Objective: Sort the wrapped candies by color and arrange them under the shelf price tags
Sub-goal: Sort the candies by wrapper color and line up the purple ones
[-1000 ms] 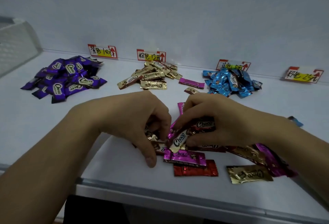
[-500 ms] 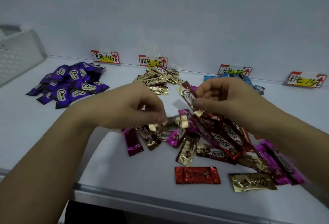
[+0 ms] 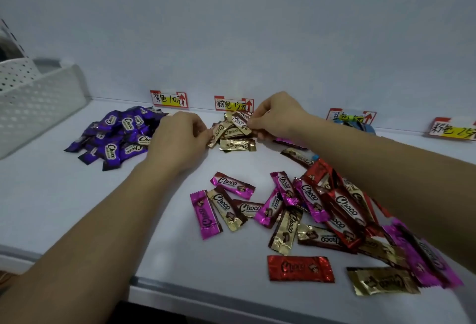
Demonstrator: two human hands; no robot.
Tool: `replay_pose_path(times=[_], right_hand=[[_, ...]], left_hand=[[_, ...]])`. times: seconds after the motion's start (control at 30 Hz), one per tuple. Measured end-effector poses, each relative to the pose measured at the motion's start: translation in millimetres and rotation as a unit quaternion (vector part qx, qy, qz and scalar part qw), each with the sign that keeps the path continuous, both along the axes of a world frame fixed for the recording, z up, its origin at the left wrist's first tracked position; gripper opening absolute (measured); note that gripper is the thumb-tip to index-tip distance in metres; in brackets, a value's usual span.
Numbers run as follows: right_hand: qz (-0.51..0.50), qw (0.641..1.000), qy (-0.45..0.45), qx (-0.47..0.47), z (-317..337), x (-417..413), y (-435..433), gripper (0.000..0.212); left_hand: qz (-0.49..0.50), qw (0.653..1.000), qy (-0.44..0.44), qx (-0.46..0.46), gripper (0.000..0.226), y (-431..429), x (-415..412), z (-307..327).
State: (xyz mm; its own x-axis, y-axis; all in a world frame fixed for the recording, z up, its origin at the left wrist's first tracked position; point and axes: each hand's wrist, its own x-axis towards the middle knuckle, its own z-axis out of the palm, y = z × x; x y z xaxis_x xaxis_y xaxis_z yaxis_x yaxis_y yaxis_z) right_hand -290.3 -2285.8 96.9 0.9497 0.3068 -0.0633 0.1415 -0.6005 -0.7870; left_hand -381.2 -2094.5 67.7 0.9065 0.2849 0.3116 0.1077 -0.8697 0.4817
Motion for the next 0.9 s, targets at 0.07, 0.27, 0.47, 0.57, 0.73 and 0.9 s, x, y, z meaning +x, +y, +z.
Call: replay_pose_path(times=[0.07, 0.27, 0.47, 0.57, 0.73, 0.9], right_hand=[[-0.004, 0.999, -0.028, -0.023, -1.9, 1.7, 1.6, 0.019], [0.017, 0.979, -0.160, -0.128, 12.3, -3.8, -28.8, 0.023], [0.128, 0.921, -0.155, -0.333, 19.9, -29.2, -61.7, 0.027], [0.135, 0.915, -0.184, -0.333, 15.6, -31.6, -59.8, 0.022], [0.126, 0.923, -0.205, -0.299, 17.9, -24.7, -44.3, 0.012], [0.042, 0.994, -0.068, -0.075, 22.6, -1.1, -18.1, 0.006]], left_hand=[[0.011, 1.000, -0.006, 0.008, 0.029, 0.0, 3.2, -3.6], [-0.027, 1.000, -0.008, -0.004, 0.027, -4.8, 2.9, -1.9], [-0.048, 0.998, -0.035, -0.026, 0.024, -11.7, -0.3, -0.2], [-0.063, 0.997, -0.040, -0.025, 0.024, -11.4, -0.9, -0.1], [-0.087, 0.995, -0.042, -0.013, 0.018, -12.7, -4.3, 0.2], [-0.156, 0.987, -0.048, -0.006, 0.011, -15.3, -10.7, 5.0]])
